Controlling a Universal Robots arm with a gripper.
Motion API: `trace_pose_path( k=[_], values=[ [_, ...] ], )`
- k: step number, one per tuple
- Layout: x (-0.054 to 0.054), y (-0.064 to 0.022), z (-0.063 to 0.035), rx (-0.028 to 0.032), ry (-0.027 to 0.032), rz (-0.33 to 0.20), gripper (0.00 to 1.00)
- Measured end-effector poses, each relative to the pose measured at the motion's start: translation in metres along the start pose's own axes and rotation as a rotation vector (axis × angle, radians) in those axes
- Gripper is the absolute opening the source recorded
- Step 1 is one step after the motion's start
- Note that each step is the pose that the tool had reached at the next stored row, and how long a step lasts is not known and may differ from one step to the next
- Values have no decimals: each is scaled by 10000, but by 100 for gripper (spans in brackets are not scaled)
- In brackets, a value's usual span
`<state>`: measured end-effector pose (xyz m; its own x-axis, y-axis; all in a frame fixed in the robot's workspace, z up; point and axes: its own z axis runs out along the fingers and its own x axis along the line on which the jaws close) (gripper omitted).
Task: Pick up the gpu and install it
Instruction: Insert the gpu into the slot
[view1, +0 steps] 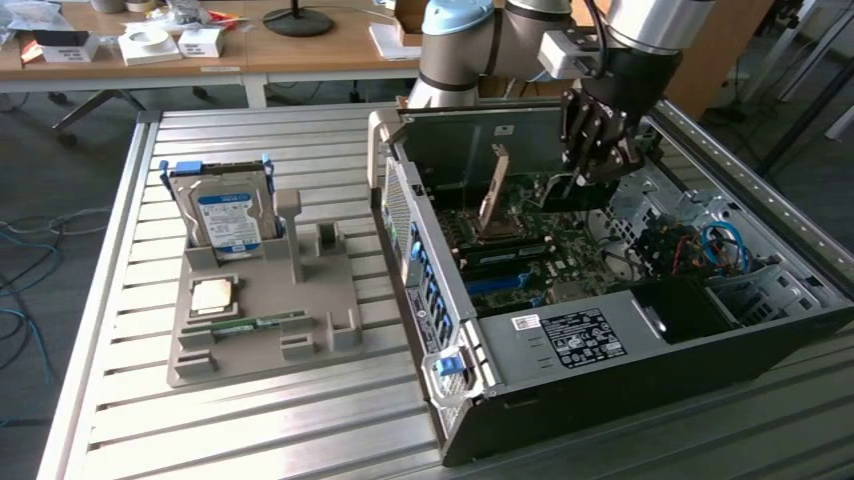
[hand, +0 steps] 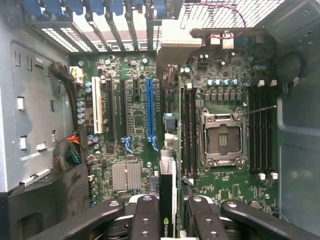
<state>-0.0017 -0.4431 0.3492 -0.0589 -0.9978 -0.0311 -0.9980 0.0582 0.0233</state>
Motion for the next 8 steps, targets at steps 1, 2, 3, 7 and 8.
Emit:
trace_pose_path(
  k=[1,2,3,7,8],
  values=[
    [0,0,2,0,1,-1,26],
    [1,-1,11,0,-2,-2,26],
    [2,-1,26,0,-3,-2,26],
    [5,1,97,5,-13,-3,26],
    [6,2,112,8,-19,-3,26]
  ],
)
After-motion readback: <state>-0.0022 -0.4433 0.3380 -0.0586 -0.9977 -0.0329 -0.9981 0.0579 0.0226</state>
